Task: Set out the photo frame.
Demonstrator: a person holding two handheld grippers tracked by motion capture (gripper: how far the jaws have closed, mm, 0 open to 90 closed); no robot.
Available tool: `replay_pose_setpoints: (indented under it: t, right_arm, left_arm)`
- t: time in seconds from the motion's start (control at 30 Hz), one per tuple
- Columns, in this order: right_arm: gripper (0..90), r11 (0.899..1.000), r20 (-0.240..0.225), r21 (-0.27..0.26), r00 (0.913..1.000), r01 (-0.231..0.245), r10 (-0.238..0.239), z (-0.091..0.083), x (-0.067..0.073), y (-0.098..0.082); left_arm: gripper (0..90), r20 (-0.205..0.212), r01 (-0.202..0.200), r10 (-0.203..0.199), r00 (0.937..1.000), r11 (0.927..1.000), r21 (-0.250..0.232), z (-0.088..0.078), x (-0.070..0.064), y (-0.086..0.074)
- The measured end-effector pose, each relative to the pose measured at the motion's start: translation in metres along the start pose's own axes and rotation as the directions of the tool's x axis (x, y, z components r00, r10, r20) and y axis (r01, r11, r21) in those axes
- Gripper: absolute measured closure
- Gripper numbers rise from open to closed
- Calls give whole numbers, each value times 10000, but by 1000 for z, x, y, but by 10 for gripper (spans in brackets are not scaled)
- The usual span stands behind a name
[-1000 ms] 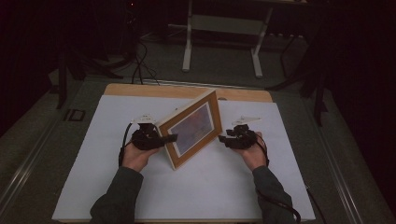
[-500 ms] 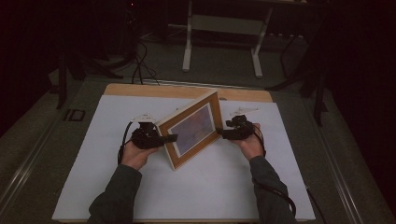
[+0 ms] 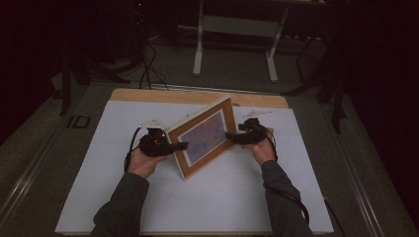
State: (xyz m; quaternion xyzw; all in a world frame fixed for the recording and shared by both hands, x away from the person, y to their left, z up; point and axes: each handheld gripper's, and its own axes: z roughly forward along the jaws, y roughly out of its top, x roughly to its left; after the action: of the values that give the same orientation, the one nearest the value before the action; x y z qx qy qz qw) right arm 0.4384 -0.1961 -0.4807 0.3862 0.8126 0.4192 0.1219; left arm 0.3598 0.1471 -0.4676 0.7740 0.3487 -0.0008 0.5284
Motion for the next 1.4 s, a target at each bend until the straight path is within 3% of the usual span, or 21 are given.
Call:
replay_pose_setpoints:
  t: [0.1,0.2,0.33,0.6,0.8,1.07,1.23,1.4]
  right_arm:
    - [240,10000,-168,-30,9999,-24,24,0,-1,1]
    - [204,9996,-538,208,9984,171,-159,3,-1,3]
    - [166,9992,-1049,382,9945,80,-39,9,-4,5]
    - [137,9993,-1200,353,9928,87,-44,19,-5,5]
    - [149,9990,-1241,454,9923,51,5,19,-6,4]
    - [256,9983,-974,507,9949,297,-246,12,-7,1]
    - [356,9987,-978,421,9949,288,-246,5,-10,-5]
    - [399,9984,-1089,488,9937,302,-248,1,-14,-7]
  left_arm:
    - [757,36,-31,31,10000,10000,38,0,0,1]
    - [757,162,-68,67,9998,10000,69,0,3,1]
    - [757,249,-145,142,9996,9998,124,0,5,2]
    - [757,522,-236,230,9984,9997,109,1,11,5]
    - [759,431,-319,311,9986,9993,177,1,13,7]
    - [769,199,-291,288,9994,9995,154,2,16,9]
    - [777,47,-256,256,9997,9996,129,2,18,9]
    - [779,83,-254,253,9996,9996,96,3,19,9]
